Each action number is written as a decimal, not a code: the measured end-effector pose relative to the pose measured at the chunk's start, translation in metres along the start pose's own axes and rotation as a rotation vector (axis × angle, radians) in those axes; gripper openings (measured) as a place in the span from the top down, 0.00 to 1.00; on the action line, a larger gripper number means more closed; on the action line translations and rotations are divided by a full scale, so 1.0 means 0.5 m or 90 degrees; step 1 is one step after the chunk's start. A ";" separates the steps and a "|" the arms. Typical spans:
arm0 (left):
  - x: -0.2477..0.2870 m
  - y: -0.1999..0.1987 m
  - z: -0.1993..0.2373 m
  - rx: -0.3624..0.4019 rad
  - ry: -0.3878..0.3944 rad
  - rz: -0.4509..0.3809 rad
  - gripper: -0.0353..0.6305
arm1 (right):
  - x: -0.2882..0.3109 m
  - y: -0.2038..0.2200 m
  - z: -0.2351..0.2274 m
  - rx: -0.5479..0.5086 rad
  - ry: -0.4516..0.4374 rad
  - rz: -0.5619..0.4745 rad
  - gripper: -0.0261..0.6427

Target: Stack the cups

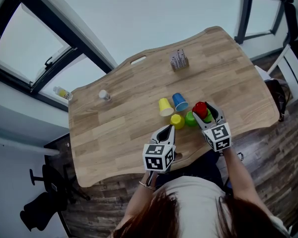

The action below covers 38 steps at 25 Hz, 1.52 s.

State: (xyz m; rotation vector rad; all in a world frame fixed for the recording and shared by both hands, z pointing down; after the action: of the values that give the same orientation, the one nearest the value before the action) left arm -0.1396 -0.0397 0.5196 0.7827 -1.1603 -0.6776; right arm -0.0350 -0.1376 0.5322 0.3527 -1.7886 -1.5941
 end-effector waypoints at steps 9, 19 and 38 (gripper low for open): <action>-0.007 0.000 0.005 -0.005 0.003 -0.006 0.92 | -0.013 -0.011 0.000 0.006 0.006 -0.014 0.54; -0.014 -0.015 0.022 -0.021 0.000 -0.022 0.92 | -0.060 -0.037 -0.001 0.021 0.031 -0.040 0.55; 0.028 -0.041 0.079 -0.075 -0.017 0.003 0.92 | -0.110 -0.057 -0.041 0.048 0.053 -0.043 0.88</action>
State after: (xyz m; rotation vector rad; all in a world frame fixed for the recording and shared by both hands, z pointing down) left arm -0.1752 -0.0699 0.5180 0.6729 -1.1359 -0.7480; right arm 0.0108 -0.1245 0.4875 0.5115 -1.7939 -1.5373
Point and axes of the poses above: the fingertips, and each gripper's own axes: x forward along the fingers, z to its left, y out of its underside, the point moved 1 cm from there along -x, backward along the fingers, and after that the axes turned 3 degrees about z, right-handed, at the moved point
